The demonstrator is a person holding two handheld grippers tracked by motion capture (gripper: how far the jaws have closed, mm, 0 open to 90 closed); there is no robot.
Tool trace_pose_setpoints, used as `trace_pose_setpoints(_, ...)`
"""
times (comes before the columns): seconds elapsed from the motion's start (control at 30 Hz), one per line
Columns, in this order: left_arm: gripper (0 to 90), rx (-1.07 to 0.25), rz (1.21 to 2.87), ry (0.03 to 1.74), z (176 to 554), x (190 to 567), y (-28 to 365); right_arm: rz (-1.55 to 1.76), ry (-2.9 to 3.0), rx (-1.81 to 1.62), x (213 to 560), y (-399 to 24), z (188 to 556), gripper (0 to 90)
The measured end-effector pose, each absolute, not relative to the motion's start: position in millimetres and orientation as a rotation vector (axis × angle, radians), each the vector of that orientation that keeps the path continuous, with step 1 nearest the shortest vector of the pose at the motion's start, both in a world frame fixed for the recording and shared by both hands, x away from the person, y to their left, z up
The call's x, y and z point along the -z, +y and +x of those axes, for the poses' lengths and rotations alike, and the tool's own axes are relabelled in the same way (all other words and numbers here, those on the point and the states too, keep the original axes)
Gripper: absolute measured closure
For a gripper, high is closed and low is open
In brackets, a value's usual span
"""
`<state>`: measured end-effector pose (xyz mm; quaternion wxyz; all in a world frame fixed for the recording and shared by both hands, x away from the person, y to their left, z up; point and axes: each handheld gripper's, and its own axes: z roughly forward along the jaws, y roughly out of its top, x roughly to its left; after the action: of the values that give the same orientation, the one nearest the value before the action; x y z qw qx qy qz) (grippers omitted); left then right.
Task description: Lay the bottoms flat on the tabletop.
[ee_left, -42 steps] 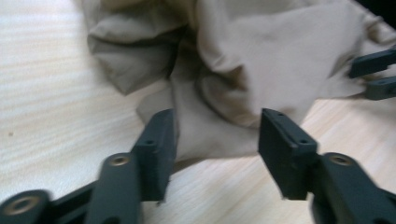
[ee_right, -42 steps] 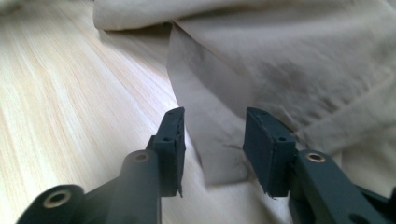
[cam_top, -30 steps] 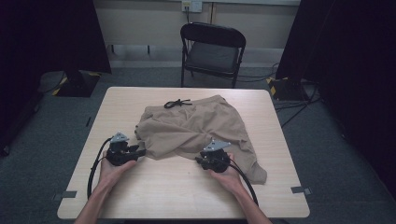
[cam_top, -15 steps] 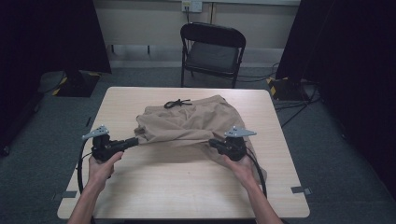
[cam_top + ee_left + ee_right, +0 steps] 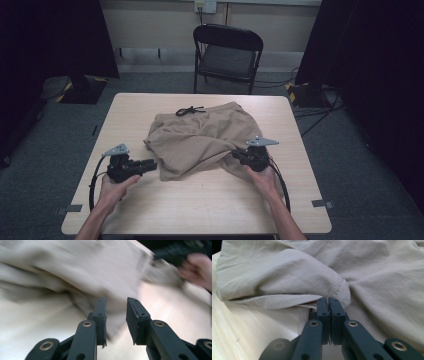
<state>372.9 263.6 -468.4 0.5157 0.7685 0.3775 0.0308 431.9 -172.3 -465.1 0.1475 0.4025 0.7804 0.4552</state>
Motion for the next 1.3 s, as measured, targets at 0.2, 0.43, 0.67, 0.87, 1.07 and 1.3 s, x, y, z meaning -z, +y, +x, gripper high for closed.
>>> trace_pose_setpoints(0.2, 57.7, -0.088, 1.958, 0.869, 372.3, 481.4, 234.3, 1.15, 2.248, -1.321, 464.3, -171.2, 429.4, 88.5)
trace_pose_setpoints(0.43, 41.5, -0.171, 2.046, 0.916, 385.0, 492.7, 219.2, 1.147, 2.264, -1.326, 467.0, -168.0, 429.9, 88.5)
trace_pose_setpoints(0.67, 58.6, -0.402, 2.154, 0.904, 386.6, 493.8, 208.6, 1.13, 2.264, -1.338, 465.7, -165.3, 427.8, 88.6)
trace_pose_setpoints(0.87, 88.8, -0.156, 1.991, 0.936, 389.5, 489.3, 229.7, 1.107, 2.26, -1.357, 460.0, -164.7, 425.0, 88.5)
trace_pose_setpoints(1.07, 88.9, 0.091, 1.708, 0.927, 398.8, 479.1, 252.1, 1.141, 2.247, -1.371, 461.3, -167.1, 429.9, 88.5)
trace_pose_setpoints(1.3, 88.4, -0.078, 1.823, 1.098, 417.8, 495.6, 250.3, 1.171, 2.276, -1.315, 474.9, -160.0, 437.8, 88.6)
